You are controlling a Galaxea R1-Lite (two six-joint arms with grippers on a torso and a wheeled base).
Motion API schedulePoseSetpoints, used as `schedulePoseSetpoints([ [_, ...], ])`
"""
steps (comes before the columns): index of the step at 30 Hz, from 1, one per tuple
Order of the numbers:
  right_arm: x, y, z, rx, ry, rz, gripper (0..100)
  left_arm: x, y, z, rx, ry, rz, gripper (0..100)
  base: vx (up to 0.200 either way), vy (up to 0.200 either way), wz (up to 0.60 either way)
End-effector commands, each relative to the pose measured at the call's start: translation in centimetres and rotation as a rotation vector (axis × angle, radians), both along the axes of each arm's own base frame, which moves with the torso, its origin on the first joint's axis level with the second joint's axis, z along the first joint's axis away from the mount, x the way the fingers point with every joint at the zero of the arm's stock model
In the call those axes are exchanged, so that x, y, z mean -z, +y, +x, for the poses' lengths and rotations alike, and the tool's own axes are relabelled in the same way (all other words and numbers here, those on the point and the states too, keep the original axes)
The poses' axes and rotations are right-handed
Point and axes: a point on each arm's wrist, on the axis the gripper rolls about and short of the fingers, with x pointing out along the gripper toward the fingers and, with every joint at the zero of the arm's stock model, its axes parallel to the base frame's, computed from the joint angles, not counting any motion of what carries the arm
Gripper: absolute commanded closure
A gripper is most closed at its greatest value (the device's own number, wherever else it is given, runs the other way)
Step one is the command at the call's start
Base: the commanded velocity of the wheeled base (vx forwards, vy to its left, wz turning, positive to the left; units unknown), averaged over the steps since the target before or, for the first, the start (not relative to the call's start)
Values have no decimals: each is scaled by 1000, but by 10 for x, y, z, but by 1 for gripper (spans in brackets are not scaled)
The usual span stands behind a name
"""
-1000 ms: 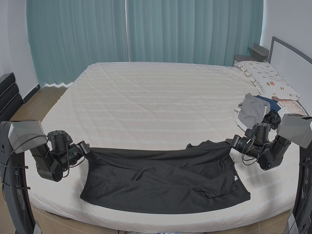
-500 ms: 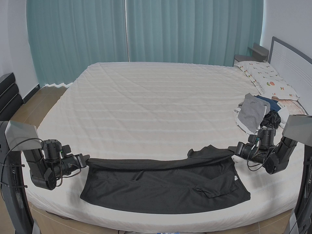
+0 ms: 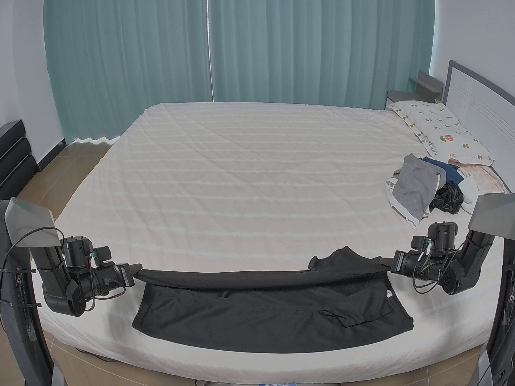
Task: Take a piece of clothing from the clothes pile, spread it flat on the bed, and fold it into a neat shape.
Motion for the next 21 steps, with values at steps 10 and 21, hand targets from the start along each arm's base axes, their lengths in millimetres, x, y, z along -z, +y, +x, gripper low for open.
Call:
schedulePoseSetpoints([
  [10,20,0,-19,-101,77,-130,100,26,-6,-26,109,78,136,100,0,0,0],
  [21,27,1,-24,-130,90,-165,100,36,-6,-30,134,99,162,100,0,0,0],
])
